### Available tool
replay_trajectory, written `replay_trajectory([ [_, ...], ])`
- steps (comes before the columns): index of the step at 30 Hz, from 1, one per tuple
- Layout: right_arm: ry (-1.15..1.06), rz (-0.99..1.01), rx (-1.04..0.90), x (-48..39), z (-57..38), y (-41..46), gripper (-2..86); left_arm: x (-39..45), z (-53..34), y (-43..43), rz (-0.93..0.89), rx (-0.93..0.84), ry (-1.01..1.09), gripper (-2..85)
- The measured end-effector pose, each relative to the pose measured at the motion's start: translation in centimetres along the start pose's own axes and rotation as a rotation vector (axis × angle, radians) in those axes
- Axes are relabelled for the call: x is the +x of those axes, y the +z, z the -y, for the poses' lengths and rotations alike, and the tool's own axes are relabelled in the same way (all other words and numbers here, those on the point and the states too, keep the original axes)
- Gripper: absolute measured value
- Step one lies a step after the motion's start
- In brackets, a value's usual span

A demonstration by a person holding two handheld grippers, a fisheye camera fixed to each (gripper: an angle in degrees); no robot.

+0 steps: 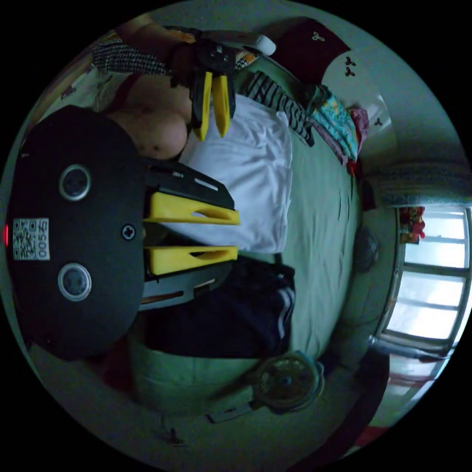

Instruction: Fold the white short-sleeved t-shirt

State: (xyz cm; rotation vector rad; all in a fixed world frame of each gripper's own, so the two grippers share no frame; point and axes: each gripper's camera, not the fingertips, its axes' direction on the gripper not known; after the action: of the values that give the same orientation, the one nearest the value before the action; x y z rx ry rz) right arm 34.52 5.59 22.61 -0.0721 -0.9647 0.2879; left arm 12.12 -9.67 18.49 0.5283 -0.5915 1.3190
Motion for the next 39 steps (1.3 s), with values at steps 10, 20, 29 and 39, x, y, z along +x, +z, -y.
replay_trajectory([
  [10,0.018,-0.012,0.040,4.2,-4.5,-3.9,7.2,14.2,4.4,11.1,0.147,-0.080,-0.015,13.7],
  [20,-0.005,0.058,0.028,4.9,-4.6,-2.0,6.4,19.0,3.9,14.7,0.269,0.004,-0.097,12.0],
  [29,-0.023,0.031,0.009,4.9,-3.0,-1.1,5.9,20.7,2.8,14.7,0.239,0.025,-0.129,9.0],
  [39,-0.010,0.051,-0.050,4.8,3.8,3.3,10.9,17.1,-0.6,9.2,0.136,0.058,-0.138,1.7],
])
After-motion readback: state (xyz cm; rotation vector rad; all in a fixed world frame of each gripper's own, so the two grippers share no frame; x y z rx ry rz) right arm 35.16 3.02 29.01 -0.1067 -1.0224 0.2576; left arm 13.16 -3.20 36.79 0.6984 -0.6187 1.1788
